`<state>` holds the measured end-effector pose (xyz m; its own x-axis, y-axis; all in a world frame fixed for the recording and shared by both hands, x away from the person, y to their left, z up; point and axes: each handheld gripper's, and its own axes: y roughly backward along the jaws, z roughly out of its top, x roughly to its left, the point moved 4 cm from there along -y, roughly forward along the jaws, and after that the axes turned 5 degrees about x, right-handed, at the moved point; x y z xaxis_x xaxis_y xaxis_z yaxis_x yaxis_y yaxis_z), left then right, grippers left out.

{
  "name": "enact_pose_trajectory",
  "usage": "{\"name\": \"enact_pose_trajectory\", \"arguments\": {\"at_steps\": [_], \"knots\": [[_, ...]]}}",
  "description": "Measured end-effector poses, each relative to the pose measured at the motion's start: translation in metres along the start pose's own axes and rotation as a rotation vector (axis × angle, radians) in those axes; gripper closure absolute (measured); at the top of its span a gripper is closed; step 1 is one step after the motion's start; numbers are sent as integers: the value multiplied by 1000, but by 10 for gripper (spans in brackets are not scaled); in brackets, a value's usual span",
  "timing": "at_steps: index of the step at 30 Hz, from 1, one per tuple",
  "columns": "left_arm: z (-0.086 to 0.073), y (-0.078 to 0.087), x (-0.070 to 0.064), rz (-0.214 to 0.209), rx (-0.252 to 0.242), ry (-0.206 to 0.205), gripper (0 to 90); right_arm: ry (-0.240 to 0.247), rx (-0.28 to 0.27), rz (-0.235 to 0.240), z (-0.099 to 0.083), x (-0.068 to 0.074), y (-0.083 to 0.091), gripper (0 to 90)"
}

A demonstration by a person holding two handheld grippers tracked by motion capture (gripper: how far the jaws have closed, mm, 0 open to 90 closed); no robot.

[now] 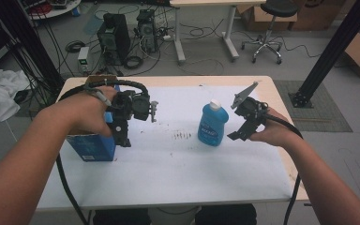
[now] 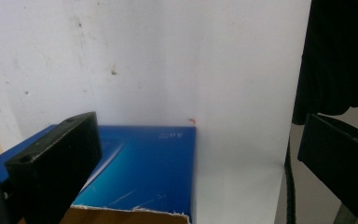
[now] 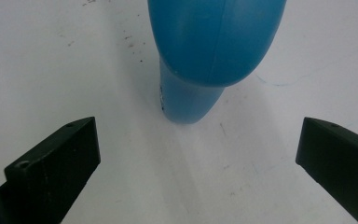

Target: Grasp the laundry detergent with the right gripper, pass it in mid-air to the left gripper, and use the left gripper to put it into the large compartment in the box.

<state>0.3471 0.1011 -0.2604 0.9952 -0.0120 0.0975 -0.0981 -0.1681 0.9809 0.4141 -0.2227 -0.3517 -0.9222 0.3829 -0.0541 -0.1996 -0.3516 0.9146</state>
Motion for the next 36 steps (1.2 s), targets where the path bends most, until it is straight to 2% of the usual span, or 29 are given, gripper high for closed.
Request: {"name": "enact_pose_trajectory", "arguments": {"at_steps": [12,17,22,27,36], "knots": [[-1,1,-1,2,0,3,0,-26,-84,12,3,-2,-15,0],[-1,1,-1,5,0,1,0,-42,-125,3,5,-4,-19,0],[-1,2,-1,2,0,0,0,-49,-181,-6,9,-4,-23,0],[-2,1,-1,6,-3,3,0,-81,-245,-3,8,-7,-29,0],[-2,1,-2,7,-2,5,1,-100,-300,-9,5,-7,-40,0]]}}
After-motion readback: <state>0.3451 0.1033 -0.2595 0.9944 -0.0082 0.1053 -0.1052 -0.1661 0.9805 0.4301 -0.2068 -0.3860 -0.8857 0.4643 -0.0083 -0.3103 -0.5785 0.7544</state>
